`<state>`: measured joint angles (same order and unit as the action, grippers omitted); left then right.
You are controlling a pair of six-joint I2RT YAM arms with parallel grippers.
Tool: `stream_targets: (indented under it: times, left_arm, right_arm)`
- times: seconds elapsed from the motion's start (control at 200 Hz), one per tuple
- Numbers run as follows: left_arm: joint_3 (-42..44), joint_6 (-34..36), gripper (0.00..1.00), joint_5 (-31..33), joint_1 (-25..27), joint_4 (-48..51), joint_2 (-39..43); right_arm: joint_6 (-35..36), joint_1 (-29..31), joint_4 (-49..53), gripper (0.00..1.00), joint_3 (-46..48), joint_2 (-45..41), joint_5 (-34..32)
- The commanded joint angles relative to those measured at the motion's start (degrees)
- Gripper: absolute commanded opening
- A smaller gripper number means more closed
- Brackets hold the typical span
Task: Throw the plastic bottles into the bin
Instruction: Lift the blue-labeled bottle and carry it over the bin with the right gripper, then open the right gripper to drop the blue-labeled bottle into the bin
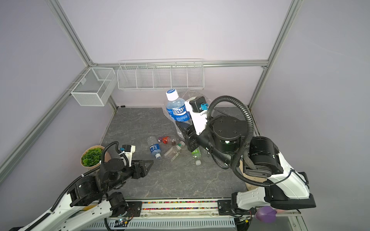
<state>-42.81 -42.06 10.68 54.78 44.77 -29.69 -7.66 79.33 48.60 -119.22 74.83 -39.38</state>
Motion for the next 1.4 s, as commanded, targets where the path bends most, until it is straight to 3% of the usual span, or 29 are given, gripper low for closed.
stream_targets:
  times: [0.0, 0.375, 0.735, 0.925, 1.12, 1.17, 1.22, 1.255, 1.33, 1.345, 1.365, 1.395]
  left_arm:
    - [-0.2, -1.3, 0.83, 1.5, 0.5, -0.5, -0.1]
    - [-0.2, -1.7, 0.83, 2.1, 1.2, -0.5, 0.0]
    - [-0.3, -1.9, 0.83, 2.4, 1.6, -0.5, -0.3]
    - [-0.6, -2.1, 0.83, 2.5, 2.3, -0.7, -0.7]
    - [-1.0, -2.4, 0.83, 3.1, 3.8, -1.2, -1.4]
    - [-1.3, -2.6, 0.83, 3.6, 4.5, -1.3, -1.6]
    - [-1.6, -2.8, 0.83, 4.4, 5.4, -1.1, -1.8]
    - [-2.1, -2.9, 0.83, 5.2, 6.3, -0.7, -1.9]
    - [-2.8, -3.3, 0.83, 7.6, 8.6, 0.3, -1.7]
    - [-2.8, -3.4, 0.83, 8.0, 9.1, 0.5, -1.6]
    - [-2.8, -3.5, 0.83, 8.7, 9.6, 0.7, -1.6]
    - [-2.7, -3.6, 0.84, 9.3, 9.9, 0.8, -1.5]
  right_arm:
    - [3.6, 0.4, -1.2, 0.24, -1.3, 0.6, -2.5]
    - [4.8, 0.4, -2.5, 0.19, -1.5, -0.2, -4.0]
    - [9.0, -0.8, -4.5, 0.21, -3.3, 1.2, -7.7]
    - [4.3, -14.8, -0.9, 0.21, -6.0, 4.1, 3.5]
    - [-5.4, -36.5, 2.0, 0.21, -3.2, 12.1, 26.7]
    - [-7.5, -41.9, 4.5, 0.30, -4.3, 16.9, 33.7]
    - [-8.4, -45.6, 11.7, 0.55, -10.1, 23.4, 37.7]
    - [-8.5, -46.2, 17.9, 0.75, -15.8, 28.1, 36.1]
    - [-7.3, -44.4, 23.5, 0.92, -22.9, 32.0, 30.9]
    - [-7.1, -43.8, 23.2, 1.00, -22.7, 31.7, 29.8]
    - [-6.8, -43.1, 22.0, 0.90, -21.8, 30.8, 28.3]
    - [-6.5, -42.2, 19.5, 0.88, -19.6, 28.9, 26.9]
